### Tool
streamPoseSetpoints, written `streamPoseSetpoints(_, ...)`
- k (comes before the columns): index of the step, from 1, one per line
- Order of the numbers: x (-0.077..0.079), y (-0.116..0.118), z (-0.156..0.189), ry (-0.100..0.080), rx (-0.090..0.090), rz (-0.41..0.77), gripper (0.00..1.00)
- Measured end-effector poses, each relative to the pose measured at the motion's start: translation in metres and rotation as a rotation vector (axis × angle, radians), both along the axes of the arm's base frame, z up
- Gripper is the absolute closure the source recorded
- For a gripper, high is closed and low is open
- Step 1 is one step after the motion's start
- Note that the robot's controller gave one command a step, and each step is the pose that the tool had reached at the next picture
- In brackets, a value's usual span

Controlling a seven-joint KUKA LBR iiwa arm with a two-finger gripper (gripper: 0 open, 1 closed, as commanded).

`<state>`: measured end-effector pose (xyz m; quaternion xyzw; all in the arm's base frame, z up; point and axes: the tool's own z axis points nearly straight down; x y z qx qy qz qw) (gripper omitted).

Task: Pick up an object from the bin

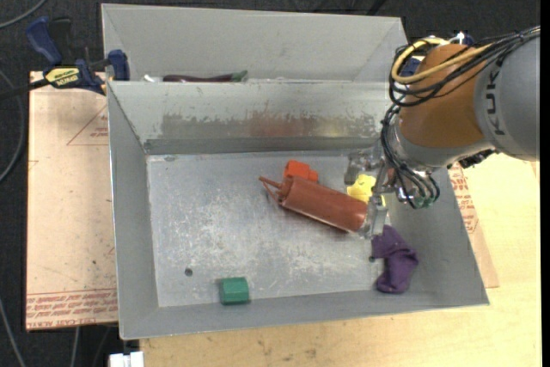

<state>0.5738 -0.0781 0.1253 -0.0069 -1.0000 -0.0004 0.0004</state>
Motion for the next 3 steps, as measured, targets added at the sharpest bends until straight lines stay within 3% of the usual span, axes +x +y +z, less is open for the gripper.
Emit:
streamPoseSetpoints(1,0.001,0.020,-0.003,-0.004,0.001,-0.085,0.00)
streamPoseSetpoints(2,-0.009,0.043,-0.042,-0.002,0.000,-0.180,0.00)
streamPoseSetpoints(3,-0.007,0.052,-0.055,-0.005,0.002,-0.377,1.00)
